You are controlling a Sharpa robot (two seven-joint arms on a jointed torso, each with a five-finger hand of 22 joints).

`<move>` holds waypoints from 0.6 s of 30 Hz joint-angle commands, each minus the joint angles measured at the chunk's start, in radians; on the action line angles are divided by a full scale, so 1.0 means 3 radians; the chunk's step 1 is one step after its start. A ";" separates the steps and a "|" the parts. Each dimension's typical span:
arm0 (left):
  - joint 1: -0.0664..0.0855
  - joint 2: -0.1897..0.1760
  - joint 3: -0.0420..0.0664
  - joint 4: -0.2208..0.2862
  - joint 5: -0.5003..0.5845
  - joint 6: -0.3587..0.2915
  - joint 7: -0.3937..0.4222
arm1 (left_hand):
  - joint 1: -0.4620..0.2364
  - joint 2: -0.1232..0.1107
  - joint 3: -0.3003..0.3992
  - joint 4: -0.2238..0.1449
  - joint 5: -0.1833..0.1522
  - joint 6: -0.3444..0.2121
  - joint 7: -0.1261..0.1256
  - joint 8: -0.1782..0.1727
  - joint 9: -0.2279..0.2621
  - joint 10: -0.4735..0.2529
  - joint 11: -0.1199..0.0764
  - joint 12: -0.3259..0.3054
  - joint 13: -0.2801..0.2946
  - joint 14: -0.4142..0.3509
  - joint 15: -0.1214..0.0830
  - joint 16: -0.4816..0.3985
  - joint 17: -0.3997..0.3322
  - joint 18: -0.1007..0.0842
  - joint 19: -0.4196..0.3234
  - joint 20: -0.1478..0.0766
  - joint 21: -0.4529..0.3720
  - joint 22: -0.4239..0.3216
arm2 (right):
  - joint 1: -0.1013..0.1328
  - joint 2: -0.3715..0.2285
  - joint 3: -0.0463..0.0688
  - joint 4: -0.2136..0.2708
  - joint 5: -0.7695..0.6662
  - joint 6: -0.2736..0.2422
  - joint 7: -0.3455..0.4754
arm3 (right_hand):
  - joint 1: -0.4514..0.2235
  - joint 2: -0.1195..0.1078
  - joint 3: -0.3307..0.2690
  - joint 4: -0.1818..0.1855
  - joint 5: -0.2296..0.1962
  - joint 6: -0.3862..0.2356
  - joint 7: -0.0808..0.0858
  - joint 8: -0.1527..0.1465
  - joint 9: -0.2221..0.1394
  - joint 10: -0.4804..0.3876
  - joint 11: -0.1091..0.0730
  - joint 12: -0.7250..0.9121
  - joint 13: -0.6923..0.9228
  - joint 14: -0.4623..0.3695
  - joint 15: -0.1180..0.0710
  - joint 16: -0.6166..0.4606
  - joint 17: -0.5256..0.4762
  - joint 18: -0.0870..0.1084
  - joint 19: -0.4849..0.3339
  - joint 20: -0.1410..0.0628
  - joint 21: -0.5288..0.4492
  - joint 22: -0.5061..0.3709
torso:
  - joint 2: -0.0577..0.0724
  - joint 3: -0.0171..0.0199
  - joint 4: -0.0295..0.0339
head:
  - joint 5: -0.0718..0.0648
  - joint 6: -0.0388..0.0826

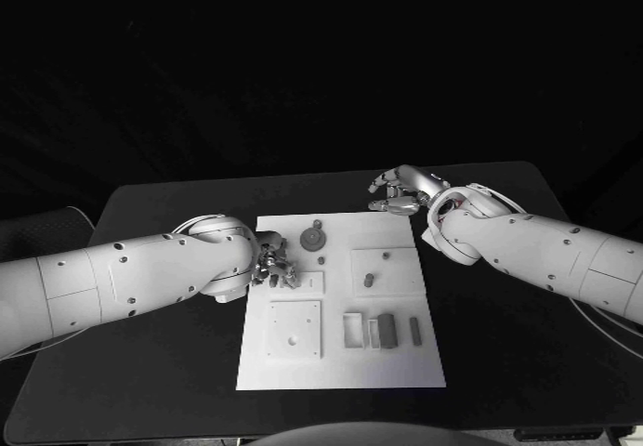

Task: Assemble the parts on the task board

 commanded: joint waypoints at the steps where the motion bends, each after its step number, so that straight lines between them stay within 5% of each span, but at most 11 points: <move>1: -0.0002 0.0012 -0.0002 -0.0011 0.0162 -0.0008 -0.0117 | -0.0040 0.0086 0.0035 -0.0092 0.0135 0.0099 0.0046 0.0117 0.0144 0.0077 -0.0070 0.0041 0.0025 0.0127 -0.0115 0.0036 0.0011 0.0137 0.0064 -0.0062 0.0050 0.0078 | -0.0001 -0.0002 0.0001 0.0007 -0.0010 0.0045 0.0007 | 0.0009 0.0000 0.0004 0.0008 0.0016 -0.0002 0.0032 0.0013 -0.0005 -0.0021 -0.0007 0.0011 -0.0003 0.0005 -0.0019 0.0012 -0.0005 0.0047 -0.0022 0.0004 -0.0018 0.0025 | 0.0000 0.0000 0.0000 | 0.0003 -0.0008; 5: -0.0002 0.0015 -0.0002 -0.0016 0.0206 -0.0067 -0.0124 | -0.0130 0.0126 0.0053 -0.0137 0.0246 0.0128 0.0030 0.0141 0.0151 0.0087 -0.0084 0.0087 0.0054 0.0142 -0.0131 0.0071 0.0020 0.0131 0.0068 -0.0071 0.0094 0.0072 | -0.0001 -0.0003 0.0001 0.0009 -0.0011 0.0046 0.0007 | 0.0010 0.0000 0.0005 0.0007 0.0017 -0.0002 0.0032 0.0013 -0.0005 -0.0022 -0.0007 0.0011 -0.0003 0.0005 -0.0019 0.0012 -0.0005 0.0047 -0.0022 0.0004 -0.0018 0.0025 | -0.0001 0.0000 0.0000 | 0.0004 -0.0011; 18: -0.0002 0.0045 -0.0002 -0.0018 0.0243 -0.0235 -0.0058 | -0.0190 0.0148 0.0070 -0.0155 0.0283 0.0151 0.0018 0.0160 0.0157 0.0100 -0.0095 0.0118 0.0071 0.0159 -0.0142 0.0098 0.0027 0.0129 0.0079 -0.0076 0.0121 0.0070 | -0.0001 -0.0003 0.0001 0.0006 -0.0013 0.0045 0.0006 | 0.0011 0.0000 0.0005 0.0006 0.0019 -0.0002 0.0032 0.0014 -0.0005 -0.0022 -0.0007 0.0012 -0.0003 0.0005 -0.0019 0.0012 -0.0005 0.0047 -0.0022 0.0004 -0.0018 0.0025 | 0.0000 -0.0005 -0.0001 | -0.0006 -0.0005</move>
